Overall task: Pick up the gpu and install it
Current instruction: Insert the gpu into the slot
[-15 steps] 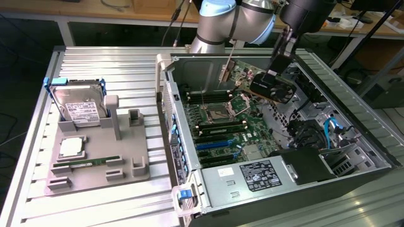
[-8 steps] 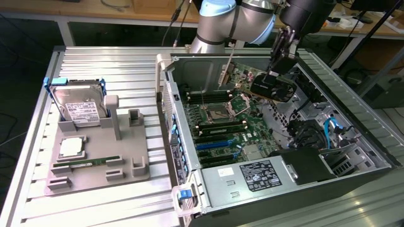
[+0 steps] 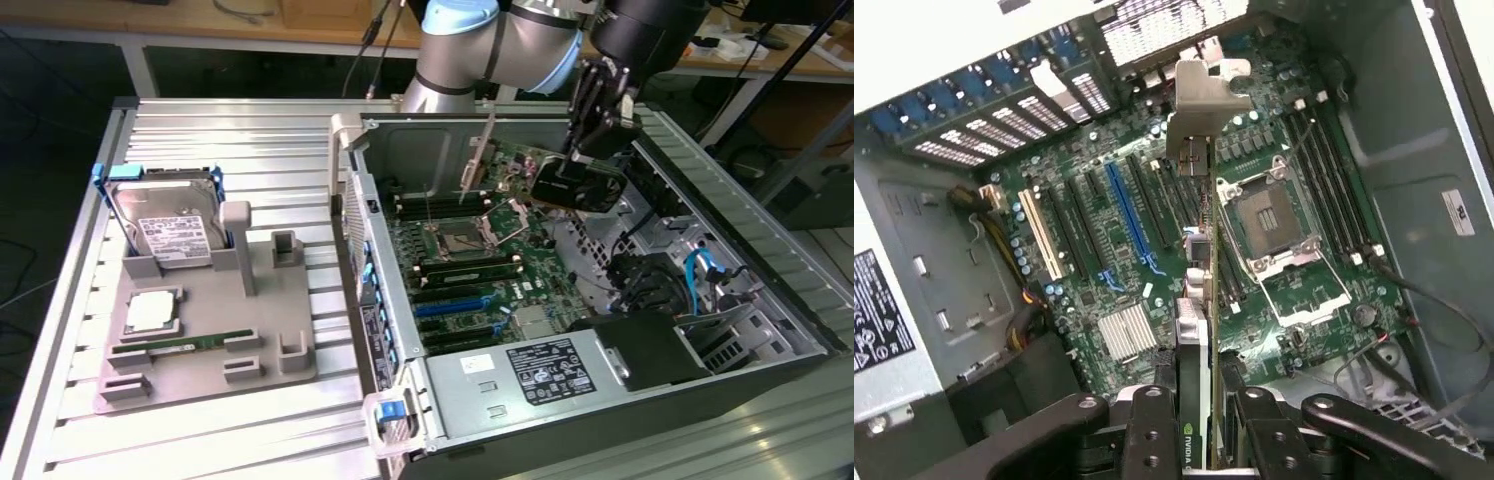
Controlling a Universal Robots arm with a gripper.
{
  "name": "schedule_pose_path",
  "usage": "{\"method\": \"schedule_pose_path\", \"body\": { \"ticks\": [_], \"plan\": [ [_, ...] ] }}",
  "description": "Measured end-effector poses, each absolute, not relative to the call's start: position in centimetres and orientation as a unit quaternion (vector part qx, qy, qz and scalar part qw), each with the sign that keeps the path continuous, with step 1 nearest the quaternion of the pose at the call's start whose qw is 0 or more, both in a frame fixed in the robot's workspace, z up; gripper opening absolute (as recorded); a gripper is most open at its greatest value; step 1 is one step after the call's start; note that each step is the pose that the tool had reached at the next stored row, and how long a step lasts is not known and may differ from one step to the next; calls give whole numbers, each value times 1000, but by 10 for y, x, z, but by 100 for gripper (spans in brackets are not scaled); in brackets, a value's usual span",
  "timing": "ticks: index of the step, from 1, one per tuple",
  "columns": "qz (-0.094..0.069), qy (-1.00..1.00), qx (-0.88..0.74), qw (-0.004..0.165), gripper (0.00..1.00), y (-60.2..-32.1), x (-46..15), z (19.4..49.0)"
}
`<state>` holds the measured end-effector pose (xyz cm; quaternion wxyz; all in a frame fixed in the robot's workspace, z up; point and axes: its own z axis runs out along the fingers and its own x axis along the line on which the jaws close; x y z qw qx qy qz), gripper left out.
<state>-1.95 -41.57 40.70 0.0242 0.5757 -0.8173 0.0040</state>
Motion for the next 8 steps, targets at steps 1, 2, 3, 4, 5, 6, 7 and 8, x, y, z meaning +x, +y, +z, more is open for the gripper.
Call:
{"method": "schedule_pose_path", "body": {
  "ticks": [1,2,3,4,5,6,7,8],
  "plan": [
    [4,-812,583,24,27,-416,-19,407],
    [4,-807,590,24,27,-416,-19,406],
    [5,-802,597,24,27,-416,-19,406],
    [5,-796,605,24,27,-416,-19,406],
    [5,-790,613,24,27,-416,-19,405],
    [6,-786,618,23,27,-416,-20,405],
    [6,-781,624,23,27,-416,-20,405],
    [7,-775,631,22,27,-416,-19,404]
  ]
}}
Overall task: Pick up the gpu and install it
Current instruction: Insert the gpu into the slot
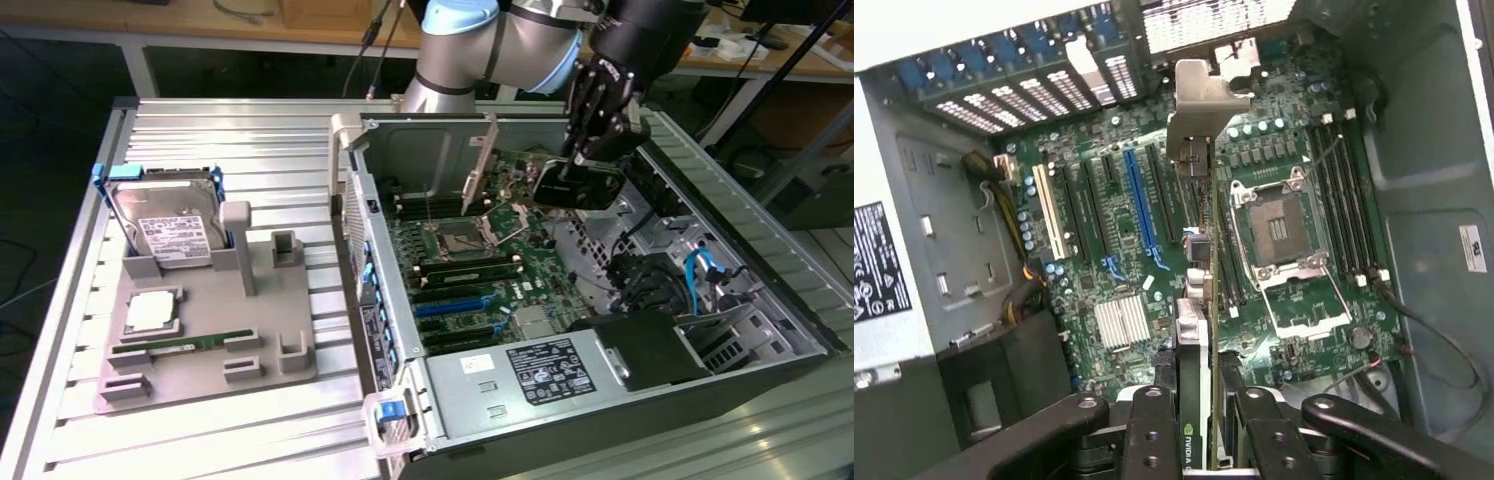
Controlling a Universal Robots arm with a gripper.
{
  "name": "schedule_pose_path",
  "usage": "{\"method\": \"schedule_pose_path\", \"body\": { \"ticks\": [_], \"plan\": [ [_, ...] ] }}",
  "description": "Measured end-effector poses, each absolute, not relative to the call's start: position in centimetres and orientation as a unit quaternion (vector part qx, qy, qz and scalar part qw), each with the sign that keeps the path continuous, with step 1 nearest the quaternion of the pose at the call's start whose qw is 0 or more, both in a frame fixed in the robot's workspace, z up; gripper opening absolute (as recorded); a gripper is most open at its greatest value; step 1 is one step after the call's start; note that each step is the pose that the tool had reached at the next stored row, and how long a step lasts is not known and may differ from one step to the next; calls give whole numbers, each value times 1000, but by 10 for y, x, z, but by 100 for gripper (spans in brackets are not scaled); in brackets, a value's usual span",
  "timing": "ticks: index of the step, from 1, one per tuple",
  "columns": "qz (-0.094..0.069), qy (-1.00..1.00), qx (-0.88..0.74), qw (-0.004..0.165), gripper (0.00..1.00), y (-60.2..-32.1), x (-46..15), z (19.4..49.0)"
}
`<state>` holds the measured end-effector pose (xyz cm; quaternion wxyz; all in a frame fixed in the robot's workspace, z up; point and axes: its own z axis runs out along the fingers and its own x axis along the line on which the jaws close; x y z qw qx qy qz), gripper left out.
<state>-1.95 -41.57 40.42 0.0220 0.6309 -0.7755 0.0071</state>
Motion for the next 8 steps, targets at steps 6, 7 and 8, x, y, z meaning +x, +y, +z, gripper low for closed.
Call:
{"method": "schedule_pose_path", "body": {
  "ticks": [6,7,8],
  "plan": [
    [13,-758,652,16,27,-416,-20,402],
    [14,-756,654,15,27,-416,-20,402],
    [15,-755,656,13,27,-416,-20,401]
  ]
}}
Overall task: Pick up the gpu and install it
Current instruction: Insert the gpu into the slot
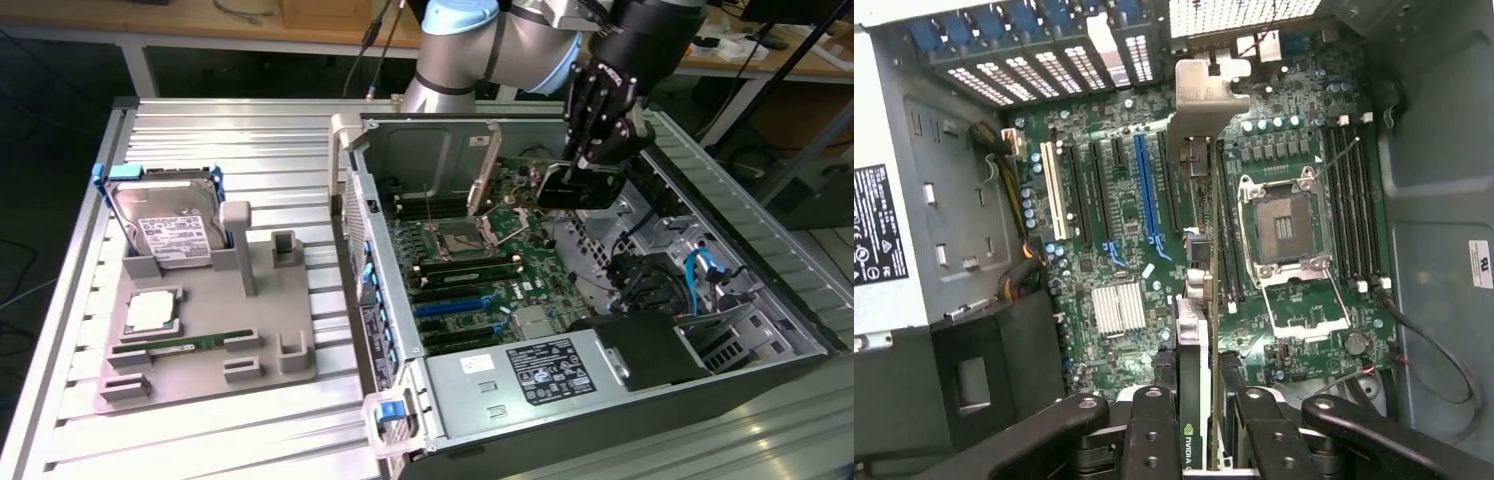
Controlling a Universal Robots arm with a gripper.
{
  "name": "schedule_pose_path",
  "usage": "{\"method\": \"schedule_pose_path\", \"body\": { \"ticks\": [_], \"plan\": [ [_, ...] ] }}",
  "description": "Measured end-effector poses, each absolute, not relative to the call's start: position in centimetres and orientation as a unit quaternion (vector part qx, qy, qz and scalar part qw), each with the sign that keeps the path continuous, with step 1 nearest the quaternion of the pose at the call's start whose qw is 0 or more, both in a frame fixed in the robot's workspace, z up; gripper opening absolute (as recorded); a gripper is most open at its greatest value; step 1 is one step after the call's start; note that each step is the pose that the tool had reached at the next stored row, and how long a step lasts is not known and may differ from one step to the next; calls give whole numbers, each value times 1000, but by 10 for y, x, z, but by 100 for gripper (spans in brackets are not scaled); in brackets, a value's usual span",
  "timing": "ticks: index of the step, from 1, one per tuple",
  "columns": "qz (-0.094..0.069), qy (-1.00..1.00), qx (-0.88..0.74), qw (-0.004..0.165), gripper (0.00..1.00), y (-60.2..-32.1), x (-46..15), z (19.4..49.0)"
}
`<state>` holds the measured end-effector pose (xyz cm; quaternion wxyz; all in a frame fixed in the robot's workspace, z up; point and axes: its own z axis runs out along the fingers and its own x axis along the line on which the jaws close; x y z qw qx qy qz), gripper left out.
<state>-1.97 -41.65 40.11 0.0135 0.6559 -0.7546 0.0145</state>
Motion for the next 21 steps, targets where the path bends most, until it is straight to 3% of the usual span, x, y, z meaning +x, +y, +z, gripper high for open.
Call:
{"method": "schedule_pose_path", "body": {
  "ticks": [21],
  "plan": [
    [21,-720,693,6,27,-420,-45,381]
  ]
}}
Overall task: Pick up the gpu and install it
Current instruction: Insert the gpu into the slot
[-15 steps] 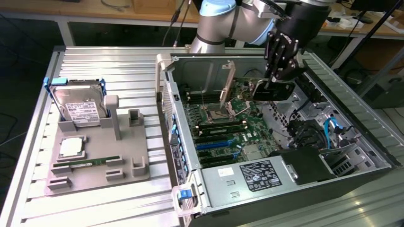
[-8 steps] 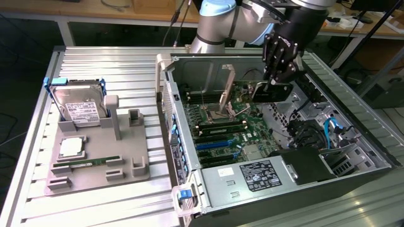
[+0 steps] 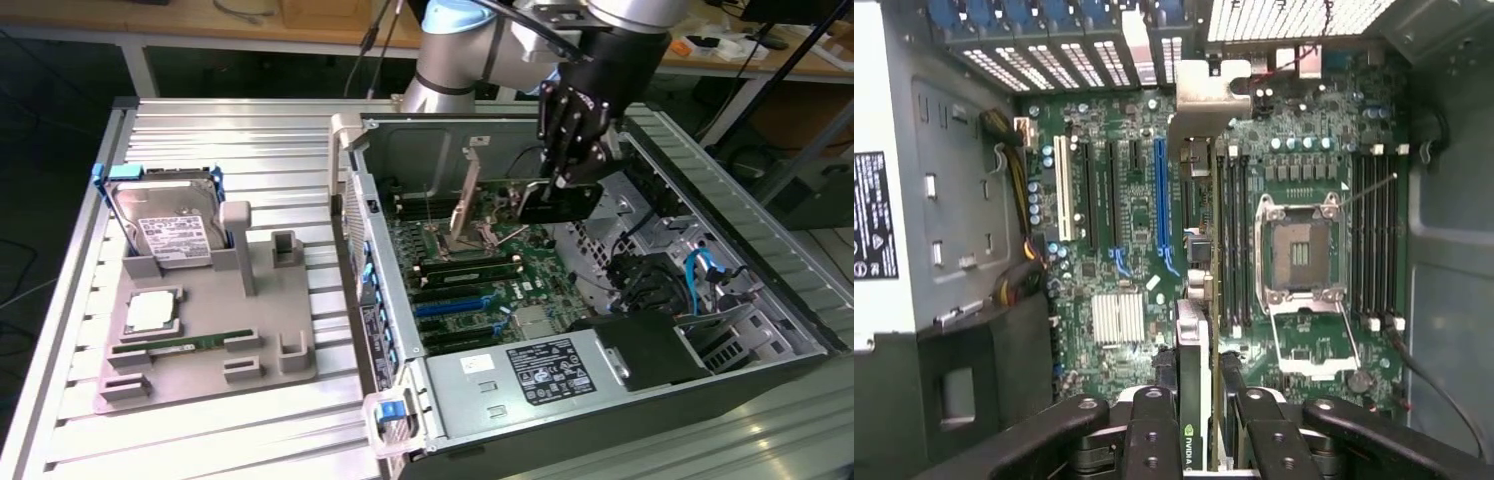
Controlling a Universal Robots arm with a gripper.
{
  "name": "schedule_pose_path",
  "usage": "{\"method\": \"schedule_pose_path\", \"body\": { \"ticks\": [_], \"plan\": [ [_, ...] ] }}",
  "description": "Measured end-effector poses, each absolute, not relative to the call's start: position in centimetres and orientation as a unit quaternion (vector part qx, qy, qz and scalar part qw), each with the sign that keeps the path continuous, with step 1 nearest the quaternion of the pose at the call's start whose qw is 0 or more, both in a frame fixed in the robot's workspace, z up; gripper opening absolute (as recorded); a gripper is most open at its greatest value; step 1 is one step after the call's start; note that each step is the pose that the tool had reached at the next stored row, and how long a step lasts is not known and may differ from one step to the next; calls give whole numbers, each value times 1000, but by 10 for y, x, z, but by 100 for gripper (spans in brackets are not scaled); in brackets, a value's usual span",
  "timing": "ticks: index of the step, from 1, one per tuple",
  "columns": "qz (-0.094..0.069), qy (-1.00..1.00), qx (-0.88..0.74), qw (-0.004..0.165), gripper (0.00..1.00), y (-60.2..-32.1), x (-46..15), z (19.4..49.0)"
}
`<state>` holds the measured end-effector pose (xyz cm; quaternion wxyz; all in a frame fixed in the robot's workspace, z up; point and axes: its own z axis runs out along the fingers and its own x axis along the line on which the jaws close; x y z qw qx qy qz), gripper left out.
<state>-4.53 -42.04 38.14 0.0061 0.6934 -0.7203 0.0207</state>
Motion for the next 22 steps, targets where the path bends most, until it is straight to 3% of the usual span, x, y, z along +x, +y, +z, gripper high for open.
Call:
{"method": "schedule_pose_path", "body": {
  "ticks": [22],
  "plan": [
    [24,-720,694,3,27,-432,-80,329]
  ]
}}
